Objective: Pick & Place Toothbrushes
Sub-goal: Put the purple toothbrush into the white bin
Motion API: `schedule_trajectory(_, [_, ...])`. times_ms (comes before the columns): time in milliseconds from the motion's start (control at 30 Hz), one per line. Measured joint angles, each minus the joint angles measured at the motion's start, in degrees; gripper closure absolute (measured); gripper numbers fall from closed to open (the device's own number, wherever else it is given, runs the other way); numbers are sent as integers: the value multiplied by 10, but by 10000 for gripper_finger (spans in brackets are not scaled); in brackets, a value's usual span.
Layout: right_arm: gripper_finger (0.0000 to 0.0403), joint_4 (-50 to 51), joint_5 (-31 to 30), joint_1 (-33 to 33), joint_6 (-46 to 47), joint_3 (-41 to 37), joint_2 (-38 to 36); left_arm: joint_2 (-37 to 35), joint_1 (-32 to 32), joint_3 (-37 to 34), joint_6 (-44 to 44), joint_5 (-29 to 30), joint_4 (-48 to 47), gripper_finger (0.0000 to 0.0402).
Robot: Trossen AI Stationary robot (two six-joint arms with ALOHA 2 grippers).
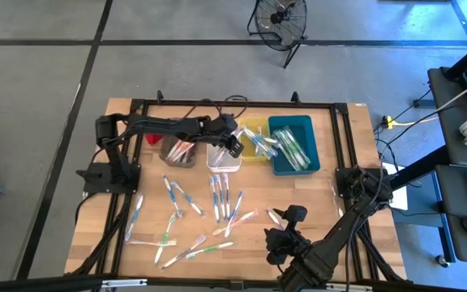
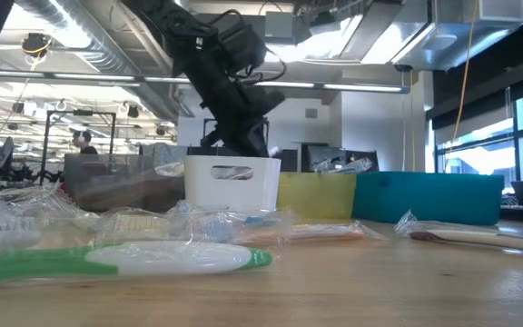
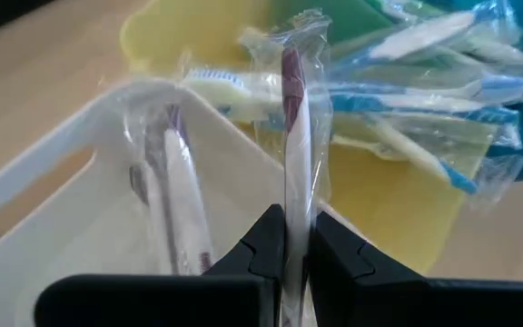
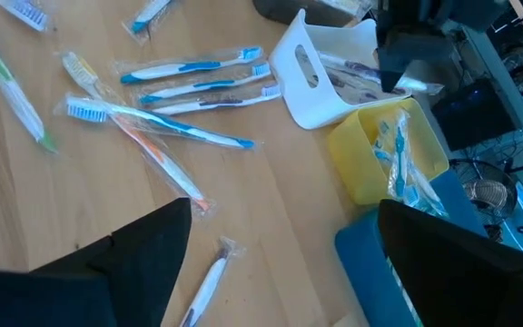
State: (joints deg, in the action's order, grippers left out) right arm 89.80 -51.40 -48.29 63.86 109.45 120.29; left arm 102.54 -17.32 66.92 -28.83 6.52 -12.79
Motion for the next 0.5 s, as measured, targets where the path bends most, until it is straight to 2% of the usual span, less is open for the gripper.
schedule_trajectory(300, [59, 0, 0, 0, 0, 0, 0, 24, -9, 0, -17, -16, -15, 374])
schedule_trajectory(500, [65, 0, 13, 0, 0, 0, 0, 27, -12, 0, -19, -22, -27, 346])
